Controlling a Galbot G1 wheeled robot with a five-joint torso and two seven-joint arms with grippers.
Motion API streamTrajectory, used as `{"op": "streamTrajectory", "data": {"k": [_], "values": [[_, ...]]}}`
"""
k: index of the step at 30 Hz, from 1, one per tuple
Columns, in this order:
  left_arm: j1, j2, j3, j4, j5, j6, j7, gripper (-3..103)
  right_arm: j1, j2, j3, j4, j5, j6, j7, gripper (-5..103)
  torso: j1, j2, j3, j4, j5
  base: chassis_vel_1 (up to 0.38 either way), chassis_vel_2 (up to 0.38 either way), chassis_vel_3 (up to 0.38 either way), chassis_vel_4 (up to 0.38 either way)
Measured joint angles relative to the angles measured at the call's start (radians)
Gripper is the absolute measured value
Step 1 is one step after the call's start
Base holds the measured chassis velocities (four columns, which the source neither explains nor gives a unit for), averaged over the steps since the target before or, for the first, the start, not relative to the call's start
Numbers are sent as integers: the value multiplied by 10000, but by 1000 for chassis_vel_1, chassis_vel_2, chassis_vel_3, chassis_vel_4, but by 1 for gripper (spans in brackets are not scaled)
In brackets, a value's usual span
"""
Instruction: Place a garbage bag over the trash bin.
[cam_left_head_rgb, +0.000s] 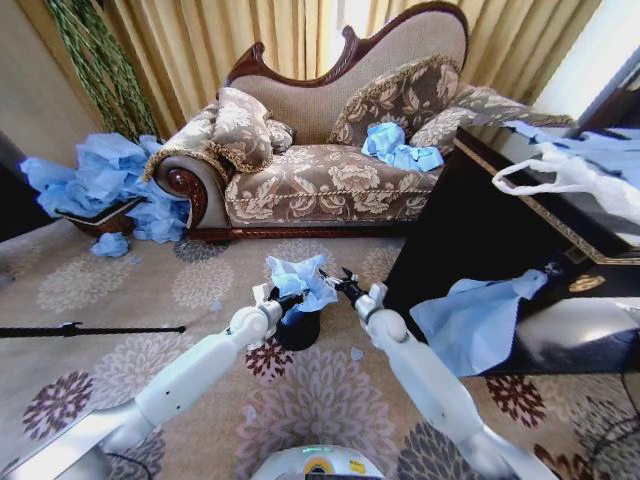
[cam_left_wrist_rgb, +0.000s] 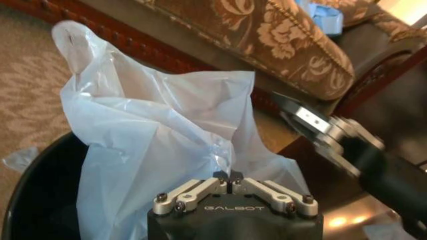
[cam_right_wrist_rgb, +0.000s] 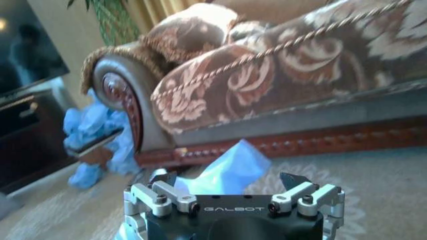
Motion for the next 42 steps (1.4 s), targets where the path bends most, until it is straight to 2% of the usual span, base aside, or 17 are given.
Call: {"op": "streamTrajectory", "data": {"k": [8,16,17,19,21,23,24,27,29,33,35,36,38,42], "values": [[682,128,-544,-517,3,-139,262,0,930,340,-480,-789,845,-789,354,100,0,0,0,-3,1,0,0,0,0],[1843,375,-1271,-1293,64,-293,668,0,1879,1090,-828,-2402,665,-1021,829,100,0,0,0,0,0,0,0,0,0],[2130,407,-1448,-1458,91,-324,765,0,2027,1204,-853,-2733,609,-1039,854,102,0,0,0,0,1,0,0,0,0],[2456,456,-1644,-1641,126,-364,892,0,2157,1309,-847,-3047,593,-1066,837,95,0,0,0,-3,0,0,0,0,0],[2613,480,-1729,-1725,153,-378,943,0,2204,1367,-830,-3198,524,-1064,821,95,0,0,0,-3,1,0,0,0,0],[2937,516,-1941,-1900,196,-407,1028,0,2235,1440,-768,-3397,429,-1064,811,85,0,0,0,-1,1,0,0,0,0],[2937,516,-1941,-1900,196,-407,1028,0,2235,1440,-768,-3397,429,-1064,811,85,0,0,0,-1,1,0,0,0,0],[3275,619,-2143,-2042,244,-491,1110,0,2087,1338,-695,-3360,348,-1065,806,68,-1,0,0,0,2,0,0,0,0],[3297,646,-2159,-2043,247,-509,1121,0,2017,1286,-668,-3272,337,-1064,804,68,0,0,1,-2,2,0,0,0,0],[3330,706,-2222,-1997,255,-617,1140,0,1555,983,-447,-2644,351,-1063,856,46,-1,0,0,-3,2,0,0,0,0],[3353,704,-2249,-1999,255,-631,1138,0,1475,935,-401,-2543,357,-1062,866,46,-1,0,-1,-4,1,0,0,0,0],[3433,693,-2317,-2034,256,-655,1125,0,1323,861,-329,-2388,358,-1040,892,36,-1,0,0,-3,2,0,0,0,0],[3479,690,-2351,-2053,259,-663,1119,0,1246,825,-296,-2312,358,-1029,897,36,-1,0,0,-3,3,0,0,0,0],[3729,718,-2577,-2138,256,-750,1074,0,903,641,-95,-1931,370,-865,907,14,-2,0,-1,0,2,0,0,0,0]]}}
